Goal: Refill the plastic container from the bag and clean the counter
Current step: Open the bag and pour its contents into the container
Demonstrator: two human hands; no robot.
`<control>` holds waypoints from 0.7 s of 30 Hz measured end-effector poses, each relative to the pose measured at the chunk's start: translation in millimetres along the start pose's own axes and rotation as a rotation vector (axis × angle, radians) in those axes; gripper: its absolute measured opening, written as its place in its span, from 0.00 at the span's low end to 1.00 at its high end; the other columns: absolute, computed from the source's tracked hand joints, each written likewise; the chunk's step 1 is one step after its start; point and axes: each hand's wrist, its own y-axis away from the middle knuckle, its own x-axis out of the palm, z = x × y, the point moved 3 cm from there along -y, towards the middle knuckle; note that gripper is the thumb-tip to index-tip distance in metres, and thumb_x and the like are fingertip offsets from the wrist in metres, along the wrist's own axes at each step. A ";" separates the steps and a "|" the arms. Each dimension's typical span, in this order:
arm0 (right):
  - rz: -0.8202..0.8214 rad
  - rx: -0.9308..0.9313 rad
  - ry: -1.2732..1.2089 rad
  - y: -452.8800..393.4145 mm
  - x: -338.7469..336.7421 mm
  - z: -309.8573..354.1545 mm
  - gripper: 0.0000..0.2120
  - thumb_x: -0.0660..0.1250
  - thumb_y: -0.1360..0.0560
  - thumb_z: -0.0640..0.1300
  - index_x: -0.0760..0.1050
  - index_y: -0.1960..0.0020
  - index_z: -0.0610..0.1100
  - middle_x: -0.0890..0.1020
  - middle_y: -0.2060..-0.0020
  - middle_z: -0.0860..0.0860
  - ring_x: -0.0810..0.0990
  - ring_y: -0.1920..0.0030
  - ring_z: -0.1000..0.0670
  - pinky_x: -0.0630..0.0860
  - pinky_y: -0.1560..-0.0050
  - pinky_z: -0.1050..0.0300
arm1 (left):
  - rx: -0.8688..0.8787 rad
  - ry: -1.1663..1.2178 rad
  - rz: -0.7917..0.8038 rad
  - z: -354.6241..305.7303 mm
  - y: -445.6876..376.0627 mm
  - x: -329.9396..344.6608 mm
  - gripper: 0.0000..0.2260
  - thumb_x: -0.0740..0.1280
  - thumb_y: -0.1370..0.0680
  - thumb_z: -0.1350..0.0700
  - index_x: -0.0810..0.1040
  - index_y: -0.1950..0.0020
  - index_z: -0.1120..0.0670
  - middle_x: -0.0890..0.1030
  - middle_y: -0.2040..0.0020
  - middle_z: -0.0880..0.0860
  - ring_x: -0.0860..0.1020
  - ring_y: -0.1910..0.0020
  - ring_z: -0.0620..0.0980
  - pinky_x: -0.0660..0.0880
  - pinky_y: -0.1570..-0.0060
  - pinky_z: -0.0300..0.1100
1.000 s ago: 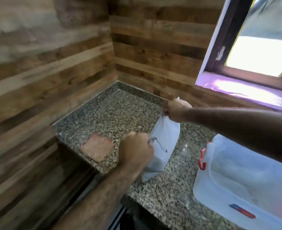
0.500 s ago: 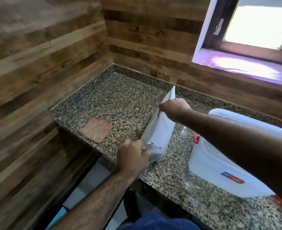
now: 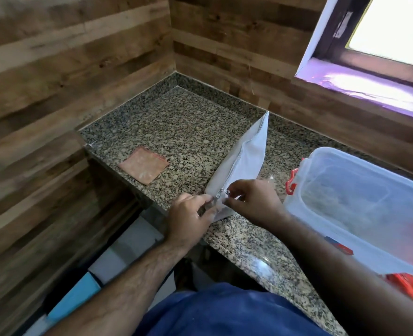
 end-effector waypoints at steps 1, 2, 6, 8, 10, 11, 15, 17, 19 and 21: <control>-0.026 0.006 -0.010 0.3 2.3 -0.3 0.06 0.76 0.23 0.52 0.87 0.49 0.51 0.83 0.65 0.60 0.80 0.65 0.62 0.76 0.61 0.63 | 0.016 0.009 -0.018 1.1 -0.2 1.9 0.18 0.75 0.26 0.46 0.90 0.43 0.57 0.88 0.55 0.52 0.82 0.53 0.55 0.82 0.55 0.54; -0.050 0.008 -0.014 0.1 3.4 -0.4 0.06 0.74 0.22 0.51 0.87 0.50 0.50 0.83 0.66 0.59 0.79 0.66 0.61 0.73 0.63 0.63 | 0.033 0.015 -0.036 1.2 -0.9 2.6 0.18 0.75 0.25 0.47 0.89 0.43 0.57 0.89 0.54 0.51 0.82 0.53 0.55 0.82 0.55 0.54; -0.034 -0.017 -0.048 -1.5 -1.0 2.8 0.10 0.66 0.17 0.51 0.80 0.53 0.47 0.84 0.64 0.52 0.82 0.63 0.49 0.78 0.61 0.49 | 0.075 0.002 -0.064 -2.3 -10.0 4.5 0.24 0.70 0.23 0.37 0.90 0.42 0.55 0.90 0.50 0.49 0.79 0.53 0.49 0.76 0.54 0.46; 0.009 -0.033 -0.036 -4.5 -5.6 5.4 0.12 0.64 0.16 0.51 0.74 0.56 0.49 0.80 0.67 0.52 0.79 0.65 0.51 0.73 0.64 0.49 | 0.101 -0.020 -0.063 -3.7 -16.0 7.2 0.23 0.70 0.23 0.36 0.90 0.44 0.54 0.90 0.53 0.48 0.79 0.55 0.49 0.74 0.54 0.46; 0.031 -0.045 0.019 -10.3 -11.1 8.5 0.12 0.64 0.15 0.51 0.72 0.58 0.51 0.77 0.69 0.55 0.76 0.67 0.54 0.67 0.67 0.53 | 0.159 -0.057 -0.081 -5.7 -20.0 10.4 0.19 0.69 0.21 0.41 0.90 0.49 0.55 0.89 0.58 0.49 0.79 0.58 0.52 0.73 0.55 0.47; 0.045 -0.043 0.065 -14.3 -13.7 9.5 0.12 0.64 0.15 0.51 0.73 0.58 0.53 0.75 0.70 0.56 0.75 0.68 0.54 0.65 0.68 0.54 | 0.184 -0.070 -0.091 -7.1 -20.9 11.3 0.17 0.69 0.22 0.43 0.89 0.51 0.56 0.88 0.60 0.50 0.79 0.59 0.53 0.73 0.56 0.48; 0.070 -0.026 0.304 -37.4 -30.3 8.4 0.11 0.63 0.15 0.51 0.83 0.49 0.50 0.79 0.62 0.54 0.79 0.62 0.45 0.68 0.64 0.56 | 0.209 -0.072 -0.059 -9.4 -23.5 10.7 0.15 0.68 0.25 0.48 0.89 0.54 0.57 0.84 0.65 0.51 0.77 0.62 0.52 0.68 0.57 0.44; 0.069 0.010 0.404 -54.9 -41.4 3.9 0.12 0.61 0.15 0.50 0.84 0.44 0.52 0.84 0.55 0.51 0.80 0.58 0.45 0.73 0.61 0.55 | 0.195 -0.047 0.009 -5.1 -29.8 8.7 0.15 0.67 0.26 0.46 0.87 0.58 0.55 0.80 0.67 0.51 0.75 0.64 0.50 0.65 0.61 0.40; 0.075 0.051 0.473 -77.0 -52.4 -2.7 0.14 0.60 0.15 0.48 0.84 0.40 0.51 0.86 0.51 0.49 0.80 0.57 0.45 0.75 0.60 0.56 | 0.169 -0.017 0.117 0.5 -41.0 6.3 0.15 0.65 0.27 0.44 0.83 0.63 0.53 0.77 0.67 0.51 0.75 0.66 0.50 0.63 0.66 0.39; 0.062 0.099 0.521 -103.5 -63.8 -11.8 0.16 0.59 0.15 0.47 0.84 0.38 0.50 0.86 0.48 0.48 0.81 0.55 0.44 0.78 0.58 0.55 | 0.178 0.007 0.234 3.6 -53.8 5.1 0.16 0.63 0.29 0.43 0.78 0.67 0.54 0.75 0.69 0.53 0.75 0.66 0.52 0.66 0.69 0.41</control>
